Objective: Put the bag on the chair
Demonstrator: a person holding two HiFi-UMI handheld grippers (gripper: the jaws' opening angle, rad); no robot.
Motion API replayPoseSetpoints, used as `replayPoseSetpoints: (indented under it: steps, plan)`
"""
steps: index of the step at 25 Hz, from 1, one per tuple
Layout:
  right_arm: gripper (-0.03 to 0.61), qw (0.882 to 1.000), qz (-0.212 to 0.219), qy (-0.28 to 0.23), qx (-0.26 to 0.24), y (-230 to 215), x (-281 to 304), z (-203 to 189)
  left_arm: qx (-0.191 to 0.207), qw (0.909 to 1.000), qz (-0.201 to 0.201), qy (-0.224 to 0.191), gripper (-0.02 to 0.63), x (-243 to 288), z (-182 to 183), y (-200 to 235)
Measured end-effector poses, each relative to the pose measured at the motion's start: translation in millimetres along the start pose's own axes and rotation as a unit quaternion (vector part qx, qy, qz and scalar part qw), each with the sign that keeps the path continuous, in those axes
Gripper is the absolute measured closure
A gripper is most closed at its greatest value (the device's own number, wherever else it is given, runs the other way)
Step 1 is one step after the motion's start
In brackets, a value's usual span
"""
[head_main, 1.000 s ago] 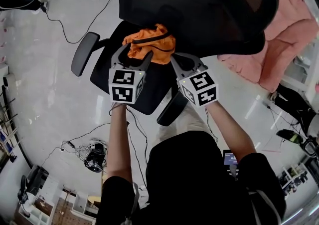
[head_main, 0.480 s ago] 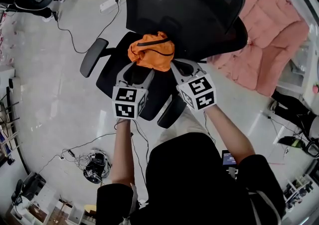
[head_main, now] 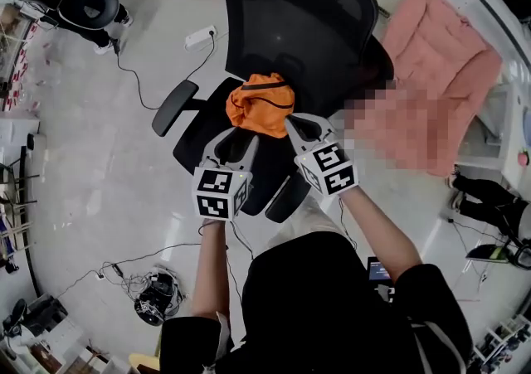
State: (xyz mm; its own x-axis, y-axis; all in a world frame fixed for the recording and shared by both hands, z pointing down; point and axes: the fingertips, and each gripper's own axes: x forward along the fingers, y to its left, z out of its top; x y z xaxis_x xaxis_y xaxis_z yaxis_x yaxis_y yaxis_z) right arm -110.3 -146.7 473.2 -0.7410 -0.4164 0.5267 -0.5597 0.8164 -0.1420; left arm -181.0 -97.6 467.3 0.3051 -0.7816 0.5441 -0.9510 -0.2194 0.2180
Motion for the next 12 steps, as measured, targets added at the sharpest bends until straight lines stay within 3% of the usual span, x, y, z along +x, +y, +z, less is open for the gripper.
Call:
replayPoseSetpoints:
  steps: [12]
  plan:
    - [0.577,0.998,0.010,-0.050,-0.044,58.4,-66.8,28.7,-0.002,0.9956,0.049,-0.079,0.543,-97.2,23.9,-33.9]
